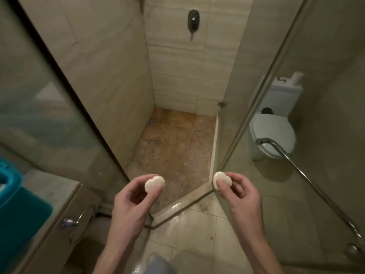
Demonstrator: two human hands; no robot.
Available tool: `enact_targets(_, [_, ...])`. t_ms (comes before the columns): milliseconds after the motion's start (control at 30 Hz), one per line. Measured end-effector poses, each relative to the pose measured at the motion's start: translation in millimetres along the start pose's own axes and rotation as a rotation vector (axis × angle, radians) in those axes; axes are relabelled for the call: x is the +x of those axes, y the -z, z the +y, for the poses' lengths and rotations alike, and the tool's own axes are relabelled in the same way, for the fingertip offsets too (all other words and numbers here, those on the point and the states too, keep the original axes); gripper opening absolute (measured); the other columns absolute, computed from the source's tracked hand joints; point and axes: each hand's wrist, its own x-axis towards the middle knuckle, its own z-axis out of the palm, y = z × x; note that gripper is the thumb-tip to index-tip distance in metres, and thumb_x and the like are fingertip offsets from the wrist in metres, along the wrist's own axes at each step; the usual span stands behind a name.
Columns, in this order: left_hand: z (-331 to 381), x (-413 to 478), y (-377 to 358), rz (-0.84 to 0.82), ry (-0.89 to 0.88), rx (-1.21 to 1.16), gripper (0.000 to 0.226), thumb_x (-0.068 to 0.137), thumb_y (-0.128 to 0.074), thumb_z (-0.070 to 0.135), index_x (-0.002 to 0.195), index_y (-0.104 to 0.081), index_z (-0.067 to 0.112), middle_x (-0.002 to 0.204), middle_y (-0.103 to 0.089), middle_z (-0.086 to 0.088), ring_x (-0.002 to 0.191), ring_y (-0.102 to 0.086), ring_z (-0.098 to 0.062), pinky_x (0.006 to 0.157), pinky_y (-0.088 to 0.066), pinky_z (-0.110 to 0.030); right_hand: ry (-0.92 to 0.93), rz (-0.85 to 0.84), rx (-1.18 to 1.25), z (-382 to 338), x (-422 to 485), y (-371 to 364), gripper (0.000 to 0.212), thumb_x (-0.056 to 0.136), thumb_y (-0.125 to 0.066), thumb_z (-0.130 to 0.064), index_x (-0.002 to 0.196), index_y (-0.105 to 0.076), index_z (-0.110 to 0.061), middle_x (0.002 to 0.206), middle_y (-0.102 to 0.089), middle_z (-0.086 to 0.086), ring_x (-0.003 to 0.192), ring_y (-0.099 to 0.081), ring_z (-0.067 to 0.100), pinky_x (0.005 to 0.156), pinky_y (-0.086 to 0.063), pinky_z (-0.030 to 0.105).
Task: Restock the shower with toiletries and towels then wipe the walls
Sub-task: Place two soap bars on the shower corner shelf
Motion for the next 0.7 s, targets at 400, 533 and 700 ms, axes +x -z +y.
enact_targets(400, [40.2,250.4,-78.3,0.04,-0.038,-0.053,0.033,0.075,-0.081,0.032,0.102,-0.071,0.017,0.093,-0.077,-0.006,0.085,-0.071,-0.012,0.076,-0.055,-0.025,0.201,-0.04,-0.02,-71.8,224.5,-80.1,0.016,0.085,-0.078,-0.016,0.1,-0.072,-0.019,0.096,-0.076,0.004,0.092,-0.072,0.023,0.083,-0.059,0.037])
enact_targets(533, [74.5,324.2,-94.0,0.097,-0.116,-0.094,0.023,0.079,-0.081,0.031,0.098,-0.071,0.021,0.093,-0.075,-0.009,0.082,-0.068,-0.015,0.078,-0.055,-0.032,0.25,-0.071,0.02,-107.0,293.7,-112.1,0.018,0.084,-0.078,-0.014,0.101,-0.072,-0.015,0.095,-0.076,0.005,0.088,-0.072,0.018,0.079,-0.059,0.029])
enact_targets(700, [120.1,427.3,-106.9,0.175,-0.229,-0.082,0.02,0.086,-0.078,0.025,0.102,-0.071,0.015,0.097,-0.074,-0.013,0.081,-0.066,-0.013,0.075,-0.054,-0.028,0.35,-0.147,0.048,-152.3,396.2,-167.8,0.017,0.085,-0.078,-0.01,0.1,-0.071,-0.011,0.094,-0.076,0.006,0.083,-0.069,0.012,0.075,-0.057,0.026])
